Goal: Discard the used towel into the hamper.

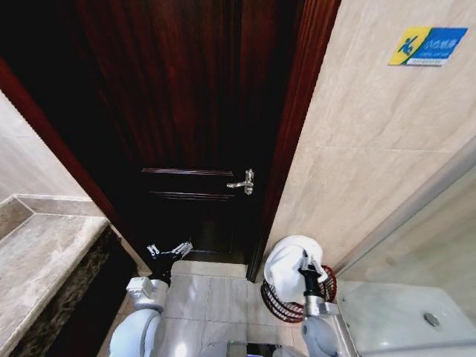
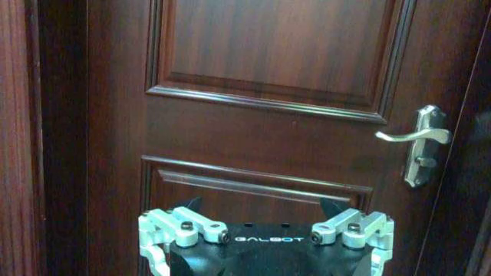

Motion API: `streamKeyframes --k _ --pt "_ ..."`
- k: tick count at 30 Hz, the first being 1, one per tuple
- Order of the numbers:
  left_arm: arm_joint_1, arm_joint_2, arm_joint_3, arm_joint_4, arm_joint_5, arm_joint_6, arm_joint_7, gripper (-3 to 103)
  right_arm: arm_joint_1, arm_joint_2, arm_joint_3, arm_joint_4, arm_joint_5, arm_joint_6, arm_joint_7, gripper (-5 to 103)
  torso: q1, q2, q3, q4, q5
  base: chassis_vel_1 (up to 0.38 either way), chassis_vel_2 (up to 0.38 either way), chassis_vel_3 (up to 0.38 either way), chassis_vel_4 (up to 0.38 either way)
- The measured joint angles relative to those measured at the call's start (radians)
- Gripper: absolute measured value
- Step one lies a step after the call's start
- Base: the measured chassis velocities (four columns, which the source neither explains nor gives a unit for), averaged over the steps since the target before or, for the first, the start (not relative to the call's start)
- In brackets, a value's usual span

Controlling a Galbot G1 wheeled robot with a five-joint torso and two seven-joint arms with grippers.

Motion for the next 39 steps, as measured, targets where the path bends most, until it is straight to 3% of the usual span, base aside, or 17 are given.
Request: streamKeyframes --k 7,16,24,39 --pt "0.0 0.0 0.0 0.0 0.0 0.0 0.0 100 0.034 -0.037 0.013 -0.102 0.057 -0.001 0.002 4 0.0 0.0 0.0 0.0001 0.0003 0.0 0.0 0.0 0.0" --pt "0.0 0.0 0.0 0.0 0.0 0.0 0.0 100 0.202 -0.049 0.09 -0.365 -0.014 0.041 0.001 4 0.0 0.0 0.0 0.0003 -0.0001 0.0 0.0 0.0 0.0" --pt "0.0 0.0 0.0 0.0 0.0 0.0 0.0 100 0.26 -0.078 0.094 -0.57 -0.059 0.078 -0.004 4 0.0 0.0 0.0 -0.0002 0.0002 0.0 0.0 0.0 0.0" --pt "0.0 0.0 0.0 0.0 0.0 0.0 0.0 100 0.375 -0.091 0.084 -0.735 -0.083 -0.003 -0.06 4 0.0 0.0 0.0 0.0002 -0.0001 0.0 0.0 0.0 0.0"
